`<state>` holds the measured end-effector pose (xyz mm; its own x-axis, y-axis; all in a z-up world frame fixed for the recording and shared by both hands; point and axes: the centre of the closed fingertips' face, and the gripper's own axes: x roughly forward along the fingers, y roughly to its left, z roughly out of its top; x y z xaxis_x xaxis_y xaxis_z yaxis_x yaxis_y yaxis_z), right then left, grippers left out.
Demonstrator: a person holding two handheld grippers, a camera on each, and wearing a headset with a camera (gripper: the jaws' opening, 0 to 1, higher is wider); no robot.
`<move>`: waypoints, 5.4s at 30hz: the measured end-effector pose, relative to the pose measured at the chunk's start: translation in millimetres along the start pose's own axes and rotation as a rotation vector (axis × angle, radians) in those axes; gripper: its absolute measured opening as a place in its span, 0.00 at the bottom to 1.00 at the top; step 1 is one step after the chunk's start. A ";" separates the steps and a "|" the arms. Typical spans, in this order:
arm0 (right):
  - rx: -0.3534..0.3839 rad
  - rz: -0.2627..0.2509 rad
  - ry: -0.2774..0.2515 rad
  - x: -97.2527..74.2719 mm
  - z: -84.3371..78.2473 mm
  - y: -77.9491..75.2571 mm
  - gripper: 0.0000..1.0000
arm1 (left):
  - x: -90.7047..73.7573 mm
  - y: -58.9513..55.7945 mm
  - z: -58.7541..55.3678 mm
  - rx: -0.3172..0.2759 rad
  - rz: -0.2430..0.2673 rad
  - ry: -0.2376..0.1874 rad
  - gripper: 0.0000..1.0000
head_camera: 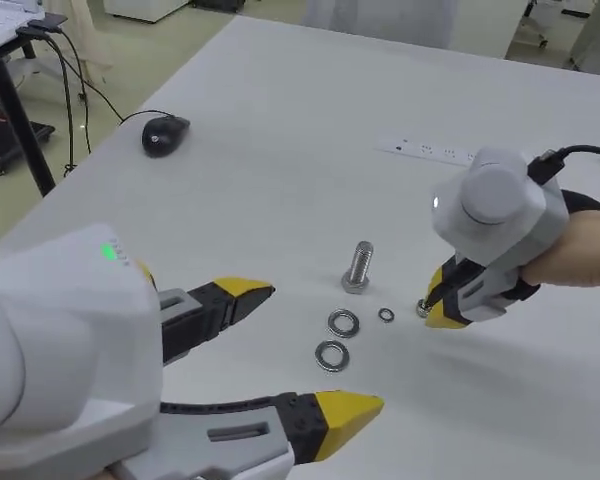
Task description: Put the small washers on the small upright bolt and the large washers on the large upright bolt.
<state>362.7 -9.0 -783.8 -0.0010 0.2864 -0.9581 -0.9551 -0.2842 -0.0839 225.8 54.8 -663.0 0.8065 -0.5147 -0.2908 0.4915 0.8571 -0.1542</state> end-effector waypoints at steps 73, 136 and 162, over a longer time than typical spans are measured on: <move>0.099 -0.027 0.014 -24.3 -28.0 -14.1 0.12 | 12.4 4.5 -1.6 0.001 -0.002 0.020 0.66; 0.011 -0.028 0.055 19.3 -34.9 -41.5 0.16 | 14.7 14.3 -6.5 -0.025 0.018 0.039 0.66; 0.092 -0.004 -0.027 0.9 -24.8 15.5 0.18 | 6.1 -2.5 -0.5 0.036 -0.002 0.036 0.66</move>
<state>355.2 -35.8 -792.7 -0.0038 0.3128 -0.9498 -0.9783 -0.1980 -0.0613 229.4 49.5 -664.9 0.7934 -0.5147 -0.3249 0.5050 0.8546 -0.1206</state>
